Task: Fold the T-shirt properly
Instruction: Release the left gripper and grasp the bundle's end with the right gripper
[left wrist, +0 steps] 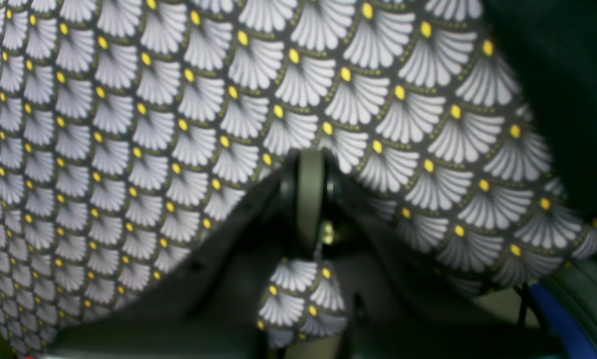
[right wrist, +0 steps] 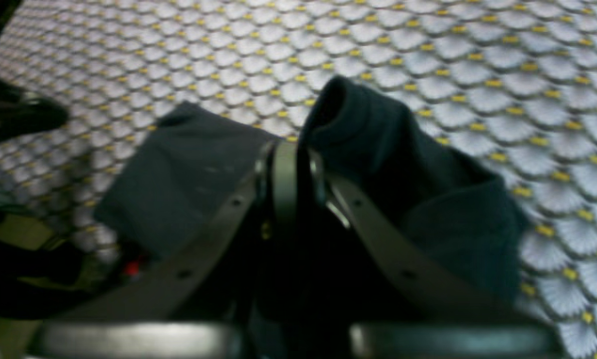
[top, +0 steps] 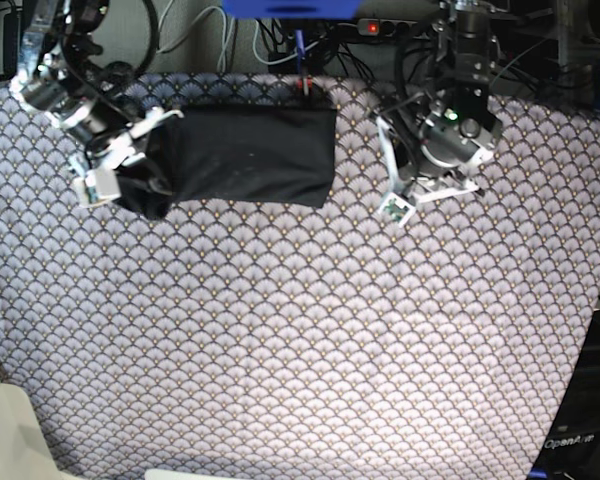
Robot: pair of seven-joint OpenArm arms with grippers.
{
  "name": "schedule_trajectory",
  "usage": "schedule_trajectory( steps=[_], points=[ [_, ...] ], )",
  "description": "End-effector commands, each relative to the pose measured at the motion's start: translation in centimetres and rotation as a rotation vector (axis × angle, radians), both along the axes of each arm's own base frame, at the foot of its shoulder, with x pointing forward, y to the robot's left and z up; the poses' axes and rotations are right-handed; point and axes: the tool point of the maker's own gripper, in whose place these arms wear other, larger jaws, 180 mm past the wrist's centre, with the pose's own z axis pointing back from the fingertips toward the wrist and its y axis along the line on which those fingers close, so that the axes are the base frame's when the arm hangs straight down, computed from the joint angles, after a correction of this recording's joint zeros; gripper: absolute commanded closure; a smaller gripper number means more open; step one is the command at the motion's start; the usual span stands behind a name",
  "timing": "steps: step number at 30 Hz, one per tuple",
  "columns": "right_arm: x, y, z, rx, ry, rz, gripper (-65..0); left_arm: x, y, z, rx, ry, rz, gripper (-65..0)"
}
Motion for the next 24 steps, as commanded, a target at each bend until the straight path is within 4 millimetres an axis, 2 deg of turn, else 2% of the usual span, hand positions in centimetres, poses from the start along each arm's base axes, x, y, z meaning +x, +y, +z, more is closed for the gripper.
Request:
schedule_trajectory(
  steps=[1, 8, 12, 18, 24],
  points=[
    [0.4, 0.8, 1.5, 0.034, -0.051, 0.014, 0.0, 0.6, -0.1, 0.7, -0.008, -0.030, 0.001, 0.0],
    [-0.1, 4.8, 1.2, 0.082, -0.024, 0.114, 0.0, 0.8, -0.3, 0.7, -0.015, -0.036, 0.002, 0.0],
    [0.4, 6.7, 1.4, 0.074, -0.015, 0.181, 0.0, 0.9, -0.3, 0.8, -0.017, -0.039, 0.004, 0.0],
    [1.5, 9.1, 2.3, 0.070, -0.040, 0.268, 0.0, 0.9, -0.3, 0.8, -0.017, -0.039, 0.004, 0.0],
    [1.2, 11.9, 2.9, 0.096, -0.051, 0.344, 0.0, 0.8, -0.3, 0.7, -0.017, -0.036, 0.004, 0.0]
  ],
)
